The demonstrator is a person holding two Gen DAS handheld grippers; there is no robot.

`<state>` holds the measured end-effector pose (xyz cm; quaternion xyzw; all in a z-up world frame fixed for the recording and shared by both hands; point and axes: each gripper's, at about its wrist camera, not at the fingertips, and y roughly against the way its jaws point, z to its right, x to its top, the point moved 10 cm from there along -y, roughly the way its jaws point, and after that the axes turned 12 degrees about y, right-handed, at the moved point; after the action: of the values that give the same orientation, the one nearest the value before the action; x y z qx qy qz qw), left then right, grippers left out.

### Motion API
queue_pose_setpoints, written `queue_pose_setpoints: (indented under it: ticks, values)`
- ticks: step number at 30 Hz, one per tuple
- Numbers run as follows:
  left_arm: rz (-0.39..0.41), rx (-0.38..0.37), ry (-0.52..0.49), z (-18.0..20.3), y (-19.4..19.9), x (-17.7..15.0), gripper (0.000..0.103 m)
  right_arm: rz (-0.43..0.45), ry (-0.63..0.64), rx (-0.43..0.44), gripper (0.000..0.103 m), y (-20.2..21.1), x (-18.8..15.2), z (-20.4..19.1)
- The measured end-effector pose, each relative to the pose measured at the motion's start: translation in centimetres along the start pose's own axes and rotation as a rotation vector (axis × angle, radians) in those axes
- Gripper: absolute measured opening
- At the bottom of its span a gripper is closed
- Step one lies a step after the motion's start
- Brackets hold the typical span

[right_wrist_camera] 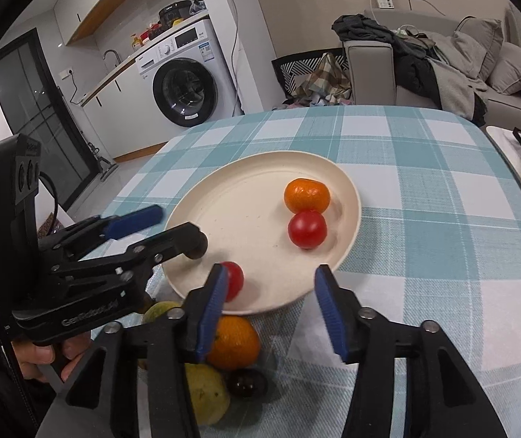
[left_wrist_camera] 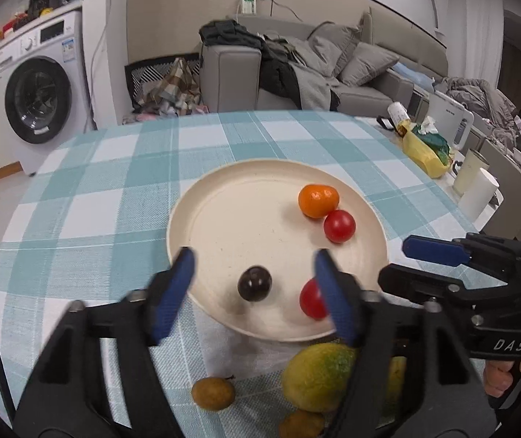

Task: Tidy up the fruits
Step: 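Open both tools to drop the plum and tomato on the plate, withdraw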

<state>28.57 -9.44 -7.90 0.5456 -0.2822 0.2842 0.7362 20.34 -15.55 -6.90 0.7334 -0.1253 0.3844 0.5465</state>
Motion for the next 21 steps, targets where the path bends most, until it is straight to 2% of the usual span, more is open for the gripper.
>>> queue_pose_setpoints:
  ticks: [1,2,3,4,7,8,9,13,17,21]
  values:
    - [0.020,0.001,-0.005,0.0,0.8,0.1,0.081,0.007,-0.002,-0.005,0.068,0.5,-0.1,0.1]
    - [0.030,0.002,-0.010,0.1,1.3,0.0,0.082,0.014,-0.006,-0.009,0.074,0.9,-0.2,0.2]
    - [0.036,0.004,-0.015,0.1,2.0,0.0,0.082,0.021,-0.014,-0.014,0.085,1.3,-0.3,0.3]
    - [0.038,0.007,-0.017,0.1,2.5,-0.1,0.083,0.028,-0.022,-0.019,0.092,1.6,-0.3,0.4]
    - [0.041,0.025,-0.015,-0.2,3.7,-0.6,0.092,0.053,-0.042,-0.025,0.101,2.7,-0.5,0.6]
    - [0.046,0.030,-0.013,-0.3,4.0,-0.7,0.100,0.056,-0.045,-0.026,0.102,3.0,-0.7,0.6]
    - [0.056,0.038,-0.009,-0.5,4.5,-0.9,0.103,0.058,-0.044,-0.027,0.103,3.2,-0.8,0.7]
    - [0.071,0.043,0.008,-1.0,5.9,-1.4,0.103,0.069,-0.030,-0.057,0.103,3.8,-1.1,0.7]
    - [0.077,0.048,0.021,-1.5,6.8,-2.1,0.103,0.070,-0.014,-0.050,0.103,4.1,-1.7,0.1]
    - [0.093,0.086,0.037,-2.4,7.6,-2.6,0.103,0.069,0.002,-0.057,0.103,4.3,-2.2,-0.4]
